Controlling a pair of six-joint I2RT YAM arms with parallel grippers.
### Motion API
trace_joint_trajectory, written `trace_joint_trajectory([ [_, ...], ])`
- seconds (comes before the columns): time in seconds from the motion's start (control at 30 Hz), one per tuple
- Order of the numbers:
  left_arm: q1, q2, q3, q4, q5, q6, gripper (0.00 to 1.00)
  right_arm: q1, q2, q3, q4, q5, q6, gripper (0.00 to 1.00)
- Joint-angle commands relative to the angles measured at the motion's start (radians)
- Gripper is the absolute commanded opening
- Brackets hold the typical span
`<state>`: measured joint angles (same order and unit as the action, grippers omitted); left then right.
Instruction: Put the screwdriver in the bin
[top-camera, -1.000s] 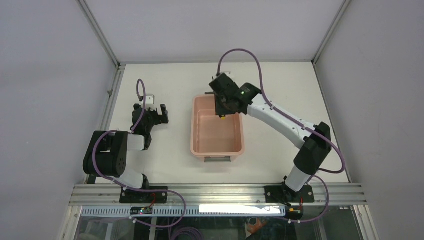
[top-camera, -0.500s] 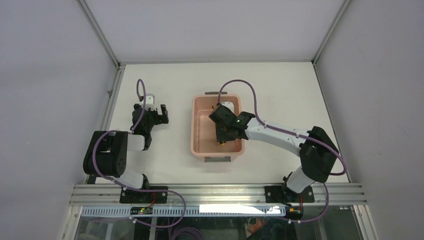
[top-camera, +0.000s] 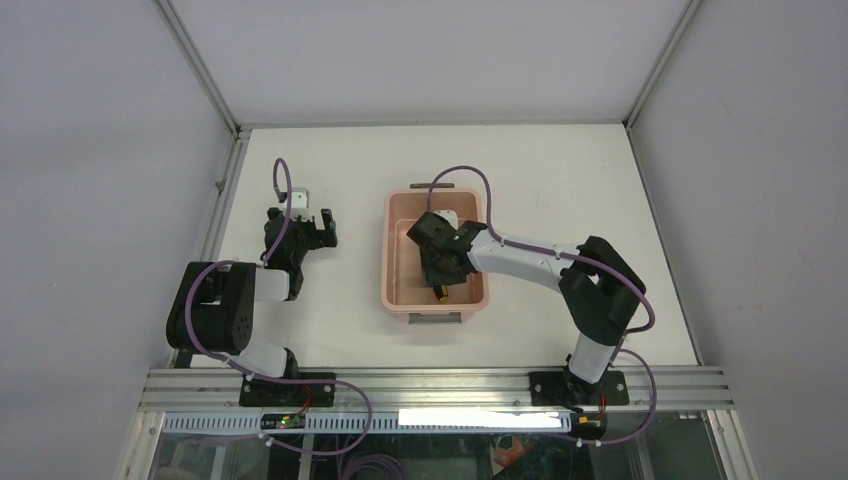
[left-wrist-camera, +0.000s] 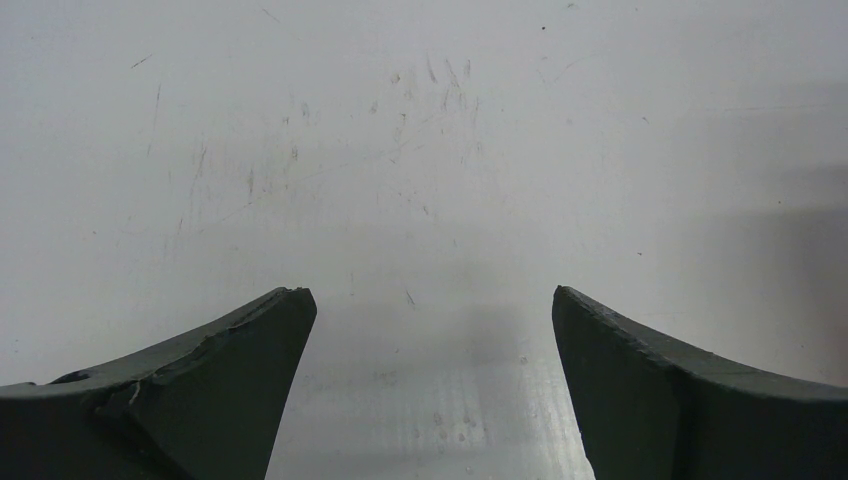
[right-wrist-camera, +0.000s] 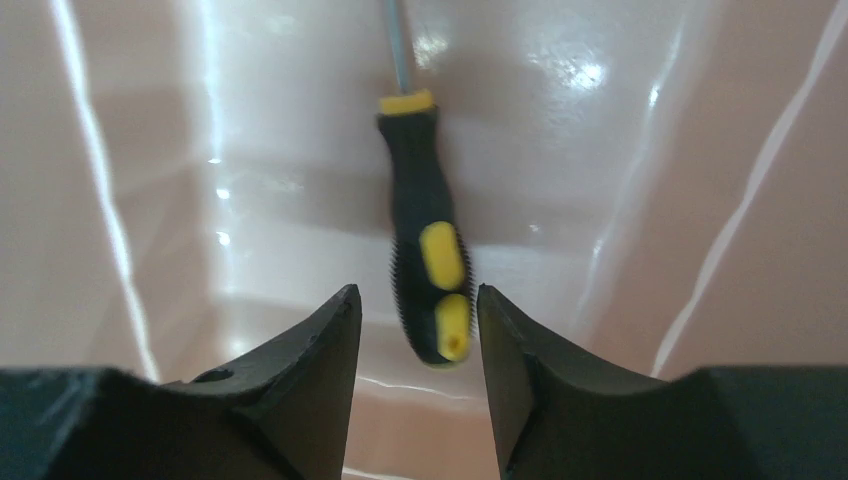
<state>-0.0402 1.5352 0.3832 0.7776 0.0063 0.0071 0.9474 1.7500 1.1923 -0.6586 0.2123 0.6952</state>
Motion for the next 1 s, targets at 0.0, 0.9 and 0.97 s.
trace_joint_trajectory([
  [0.0,-0.008,-0.028,0.0,0.026,0.007,-0.016,0.99,-0.004,-0.057,0.102,-0.015,-0.018,-0.01,0.55],
  [0.9,-0.007,-0.027,0.0,0.026,0.007,-0.016,0.99,-0.793,-0.556,0.152,-0.345,0.28,-0.341,0.99],
  [0.97,-0.007,-0.027,0.0,0.026,0.007,-0.016,0.99,-0.804,-0.566,0.143,-0.346,0.275,-0.345,0.99],
])
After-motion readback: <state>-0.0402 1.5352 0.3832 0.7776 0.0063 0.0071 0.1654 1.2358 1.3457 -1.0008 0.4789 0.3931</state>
